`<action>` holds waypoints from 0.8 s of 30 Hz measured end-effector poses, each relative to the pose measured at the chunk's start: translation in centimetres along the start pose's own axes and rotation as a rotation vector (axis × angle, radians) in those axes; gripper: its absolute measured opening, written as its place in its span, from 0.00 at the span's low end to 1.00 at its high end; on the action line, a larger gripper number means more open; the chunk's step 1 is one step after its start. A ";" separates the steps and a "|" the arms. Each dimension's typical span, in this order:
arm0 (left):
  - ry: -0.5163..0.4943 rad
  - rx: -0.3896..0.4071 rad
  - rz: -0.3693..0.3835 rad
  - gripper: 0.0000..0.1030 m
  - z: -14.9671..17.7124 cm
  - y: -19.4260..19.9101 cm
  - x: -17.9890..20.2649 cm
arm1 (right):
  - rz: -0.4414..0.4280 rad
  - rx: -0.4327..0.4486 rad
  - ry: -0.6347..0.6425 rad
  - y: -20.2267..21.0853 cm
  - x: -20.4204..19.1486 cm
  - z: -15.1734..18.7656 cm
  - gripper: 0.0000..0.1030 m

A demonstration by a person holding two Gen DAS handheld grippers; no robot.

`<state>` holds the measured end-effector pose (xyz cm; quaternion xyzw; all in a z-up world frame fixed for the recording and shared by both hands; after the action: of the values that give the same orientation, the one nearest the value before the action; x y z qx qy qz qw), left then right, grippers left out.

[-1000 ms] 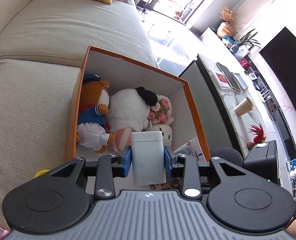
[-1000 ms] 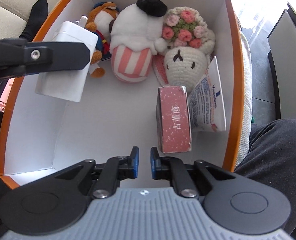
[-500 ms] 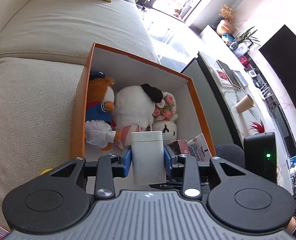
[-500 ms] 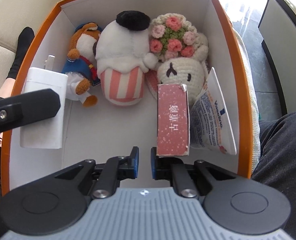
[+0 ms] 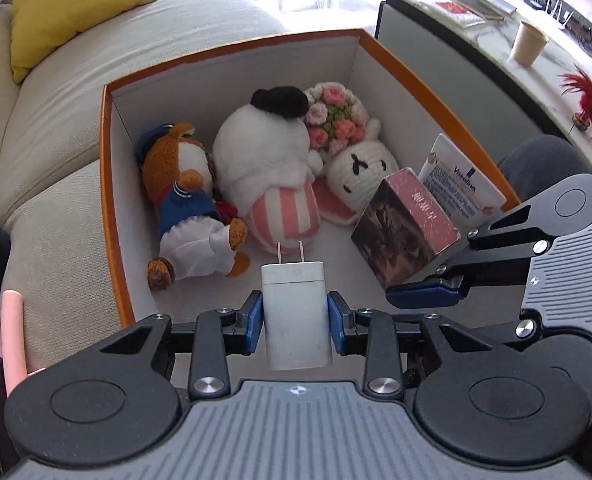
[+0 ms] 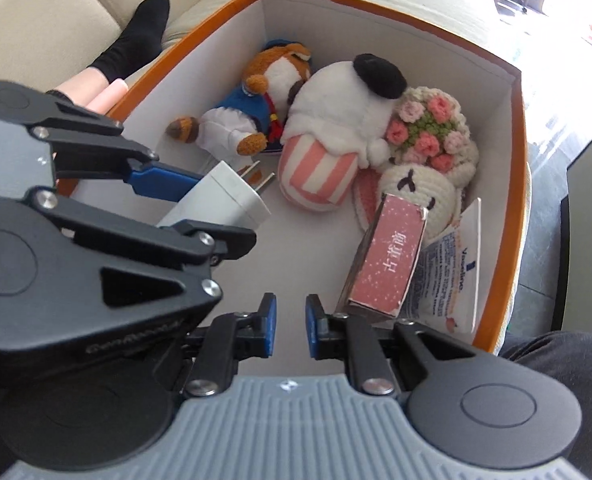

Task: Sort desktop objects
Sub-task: 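Lower the white charger onto the box floor and open the left tool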

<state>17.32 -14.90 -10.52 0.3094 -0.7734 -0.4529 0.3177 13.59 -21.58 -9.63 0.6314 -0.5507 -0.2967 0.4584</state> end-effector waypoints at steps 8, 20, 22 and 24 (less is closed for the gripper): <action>0.040 -0.101 -0.045 0.37 -0.1 -2.1 -0.4 | -0.070 0.003 0.055 -1.3 -0.2 0.4 0.19; 0.086 -0.081 0.033 0.37 0.6 -1.0 -1.3 | -0.122 0.008 0.088 -1.1 -0.8 0.3 0.35; 0.091 -0.046 0.062 0.37 0.8 0.5 -1.4 | -0.126 0.009 0.101 -0.9 -1.0 0.2 0.37; 0.097 -0.002 0.093 0.38 1.1 2.5 -1.6 | -0.134 0.014 0.114 -0.2 -0.7 0.6 0.40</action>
<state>16.94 -12.10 -9.07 0.2941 -0.7702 -0.4230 0.3759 13.01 -21.06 -10.17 0.6859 -0.4823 -0.2864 0.4636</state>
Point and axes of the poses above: each gripper's, at about its wrist camera, not at the fingertips, and y roughly against the way its jaws point, x to its right, z to its underside, the point moved 2 cm from there along -y, roughly the way its jaws point, and after that the axes turned 15 degrees about z, right-handed, at the moved point
